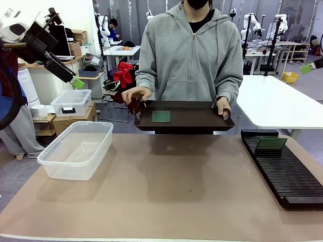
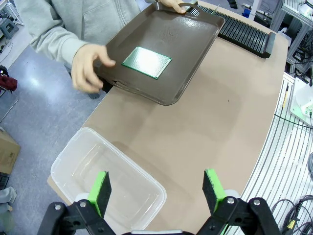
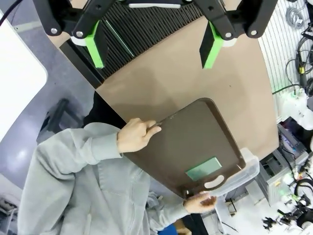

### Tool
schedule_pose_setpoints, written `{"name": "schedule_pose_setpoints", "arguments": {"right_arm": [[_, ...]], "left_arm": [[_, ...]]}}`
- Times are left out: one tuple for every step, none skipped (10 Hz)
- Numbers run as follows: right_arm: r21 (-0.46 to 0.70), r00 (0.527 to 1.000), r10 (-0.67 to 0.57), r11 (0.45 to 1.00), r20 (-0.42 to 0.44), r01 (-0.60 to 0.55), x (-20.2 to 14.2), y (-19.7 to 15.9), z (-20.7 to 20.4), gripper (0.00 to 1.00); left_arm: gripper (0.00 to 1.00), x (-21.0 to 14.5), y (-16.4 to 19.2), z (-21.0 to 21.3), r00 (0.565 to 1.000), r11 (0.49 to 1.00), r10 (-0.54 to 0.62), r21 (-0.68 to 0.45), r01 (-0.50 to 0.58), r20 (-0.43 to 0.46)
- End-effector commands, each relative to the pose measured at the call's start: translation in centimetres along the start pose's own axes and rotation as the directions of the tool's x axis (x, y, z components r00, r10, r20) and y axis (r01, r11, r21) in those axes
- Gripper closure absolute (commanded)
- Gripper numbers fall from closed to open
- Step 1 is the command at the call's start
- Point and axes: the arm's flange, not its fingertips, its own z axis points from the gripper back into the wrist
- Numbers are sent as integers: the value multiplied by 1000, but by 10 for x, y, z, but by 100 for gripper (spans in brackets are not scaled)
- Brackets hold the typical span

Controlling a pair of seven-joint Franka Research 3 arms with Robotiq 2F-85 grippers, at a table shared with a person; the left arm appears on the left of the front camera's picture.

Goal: Sort PCBs into racks and boxes based on the side picked up.
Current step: Pick up the Blank PCB handed by the Human.

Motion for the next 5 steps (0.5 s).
{"name": "schedule_pose_setpoints", "arguments": {"right_arm": [[-30, 999, -9, 1000, -40, 8, 4, 1, -3, 0], [0, 1000, 0, 1000, 0, 0, 0, 0, 0, 0], [0, 1000, 0, 1000, 0, 0, 0, 0, 0, 0], [0, 1000, 0, 1000, 0, 0, 0, 0, 0, 0], [0, 1000, 0, 1000, 0, 0, 0, 0, 0, 0]], "left_arm": [[0, -2, 0, -1, 1000, 1000, 1, -6, -1, 2], [0, -2, 0, -1, 1000, 1000, 1, -6, -1, 2], [0, -2, 0, -1, 1000, 1000, 1, -6, -1, 2], [0, -2, 0, -1, 1000, 1000, 1, -6, -1, 2], [0, -2, 0, -1, 1000, 1000, 1, -6, -1, 2]]}}
